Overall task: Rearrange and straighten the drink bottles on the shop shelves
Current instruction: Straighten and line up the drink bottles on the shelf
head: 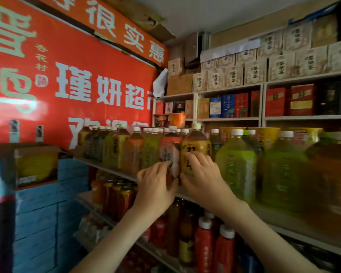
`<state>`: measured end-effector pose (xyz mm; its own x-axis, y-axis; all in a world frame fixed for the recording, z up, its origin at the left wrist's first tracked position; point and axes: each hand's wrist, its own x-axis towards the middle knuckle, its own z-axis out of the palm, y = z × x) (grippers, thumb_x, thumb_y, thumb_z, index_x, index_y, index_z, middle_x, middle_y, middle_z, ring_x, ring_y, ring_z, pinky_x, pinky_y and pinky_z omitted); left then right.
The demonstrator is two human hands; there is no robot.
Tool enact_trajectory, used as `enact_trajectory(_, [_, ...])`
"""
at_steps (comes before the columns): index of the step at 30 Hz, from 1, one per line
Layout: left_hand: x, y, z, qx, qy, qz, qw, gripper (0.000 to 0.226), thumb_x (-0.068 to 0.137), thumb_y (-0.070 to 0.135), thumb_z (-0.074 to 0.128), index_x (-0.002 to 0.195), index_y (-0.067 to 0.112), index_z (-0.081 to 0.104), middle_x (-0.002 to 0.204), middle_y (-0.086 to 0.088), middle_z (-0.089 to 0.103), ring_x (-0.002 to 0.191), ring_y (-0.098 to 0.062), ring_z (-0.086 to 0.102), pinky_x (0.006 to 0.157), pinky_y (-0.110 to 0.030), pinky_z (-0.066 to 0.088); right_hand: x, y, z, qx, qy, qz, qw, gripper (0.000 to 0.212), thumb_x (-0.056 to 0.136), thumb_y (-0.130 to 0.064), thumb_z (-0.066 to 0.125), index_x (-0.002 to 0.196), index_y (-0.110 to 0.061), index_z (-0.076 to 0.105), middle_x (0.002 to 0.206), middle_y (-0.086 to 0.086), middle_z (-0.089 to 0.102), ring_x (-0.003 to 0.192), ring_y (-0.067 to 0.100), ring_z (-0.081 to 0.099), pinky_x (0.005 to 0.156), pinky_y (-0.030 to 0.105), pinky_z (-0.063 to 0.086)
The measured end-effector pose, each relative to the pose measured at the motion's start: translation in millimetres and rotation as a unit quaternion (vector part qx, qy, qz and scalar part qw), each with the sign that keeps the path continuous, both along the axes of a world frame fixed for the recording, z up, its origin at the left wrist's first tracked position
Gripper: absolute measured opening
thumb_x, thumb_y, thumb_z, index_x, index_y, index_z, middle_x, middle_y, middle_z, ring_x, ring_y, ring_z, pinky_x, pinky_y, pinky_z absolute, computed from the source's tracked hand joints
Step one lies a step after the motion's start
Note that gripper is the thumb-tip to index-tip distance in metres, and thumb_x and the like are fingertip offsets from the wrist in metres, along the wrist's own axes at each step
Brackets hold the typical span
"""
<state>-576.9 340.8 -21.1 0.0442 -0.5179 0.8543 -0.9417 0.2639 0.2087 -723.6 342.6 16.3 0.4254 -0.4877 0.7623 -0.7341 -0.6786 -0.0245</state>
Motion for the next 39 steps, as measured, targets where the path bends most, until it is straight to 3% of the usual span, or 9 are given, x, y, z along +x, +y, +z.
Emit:
enact_trajectory(4, [70,-24,-7,0.023,0.019,0.022,0.999,0.051,0.09,0.038,0.054,0.137,0.026,0.039,0.139,0.009,0.042,0.13,-0.013,0.037,0.104,-0.028,0.018,85,-23,-5,0.029,-0.066,0.061,0.996,0.058,0.094,-0.029,0.049,0.146,-0.021,0.023,0.143,-0.005,0.033,0.132,0.014,0.027,0.107,0.028,0.023])
enact_trajectory(8, [127,-48,-16,0.016,0.042,0.049,0.998,0.044,0.09,0.037,0.053,0.132,0.024,0.047,0.132,0.007,0.05,0.124,-0.016,0.044,0.1,-0.032,0.024,151,-52,-17,0.057,-0.136,0.094,0.985,0.069,0.093,-0.025,0.052,0.149,-0.015,0.014,0.147,-0.002,0.032,0.136,0.013,0.026,0.11,0.027,0.023])
enact_trajectory(18, [269,-151,-26,0.036,0.064,0.067,0.995,0.049,0.09,0.037,0.051,0.136,0.023,0.04,0.139,0.008,0.043,0.131,-0.01,0.036,0.106,-0.029,0.021,316,-160,-34,0.068,-0.112,0.081,0.988,0.052,0.096,-0.031,0.043,0.144,-0.017,0.028,0.141,-0.002,0.036,0.128,0.017,0.033,0.105,0.032,0.029])
enact_trajectory(22, [342,-203,-21,0.043,0.061,0.063,0.995,0.048,0.092,0.036,0.05,0.137,0.023,0.038,0.137,0.01,0.042,0.13,-0.008,0.035,0.103,-0.024,0.019,393,-212,-34,0.07,-0.142,0.091,0.983,0.048,0.096,-0.03,0.044,0.141,-0.018,0.033,0.139,-0.002,0.038,0.127,0.016,0.034,0.107,0.032,0.03])
enact_trajectory(25, [393,-235,-14,0.025,0.09,0.052,0.994,0.039,0.091,0.03,0.052,0.128,0.022,0.047,0.126,0.006,0.053,0.12,-0.015,0.048,0.103,-0.034,0.032,447,-240,-29,0.083,-0.165,0.102,0.977,0.047,0.096,-0.027,0.044,0.14,-0.017,0.035,0.137,-0.001,0.041,0.125,0.015,0.036,0.105,0.03,0.029])
enact_trajectory(27, [431,-256,-11,0.016,0.143,0.025,0.989,0.031,0.089,0.025,0.052,0.12,0.02,0.053,0.118,0.002,0.059,0.11,-0.018,0.055,0.096,-0.043,0.042,482,-256,-25,0.09,-0.163,0.107,0.977,0.047,0.096,-0.026,0.044,0.14,-0.017,0.035,0.137,-0.001,0.041,0.125,0.015,0.036,0.105,0.029,0.029])
enact_trajectory(31, [500,-299,2,0.014,0.229,-0.02,0.973,0.032,0.09,0.025,0.053,0.121,0.017,0.051,0.117,-0.003,0.059,0.107,-0.022,0.055,0.093,-0.044,0.046,542,-293,-21,0.06,-0.155,0.085,0.982,0.046,0.094,-0.027,0.046,0.138,-0.018,0.037,0.133,-0.001,0.044,0.122,0.015,0.038,0.102,0.028,0.031])
enact_trajectory(36, [565,-356,16,-0.009,0.182,-0.036,0.983,0.049,0.086,0.028,0.062,0.13,0.013,0.044,0.124,-0.003,0.054,0.113,-0.02,0.052,0.094,-0.035,0.045,581,-338,-7,-0.006,-0.198,0.018,0.98,0.047,0.09,-0.021,0.053,0.135,-0.012,0.041,0.131,0.003,0.045,0.12,0.018,0.04,0.105,0.034,0.036])
enact_trajectory(39, [598,-382,28,-0.028,0.153,-0.081,0.985,0.052,0.085,0.024,0.064,0.13,0.012,0.042,0.126,-0.003,0.05,0.118,-0.017,0.046,0.101,-0.035,0.04,598,-355,16,-0.045,-0.233,-0.02,0.971,0.05,0.091,-0.017,0.055,0.138,-0.016,0.037,0.135,-0.002,0.041,0.125,0.011,0.034,0.106,0.026,0.032])
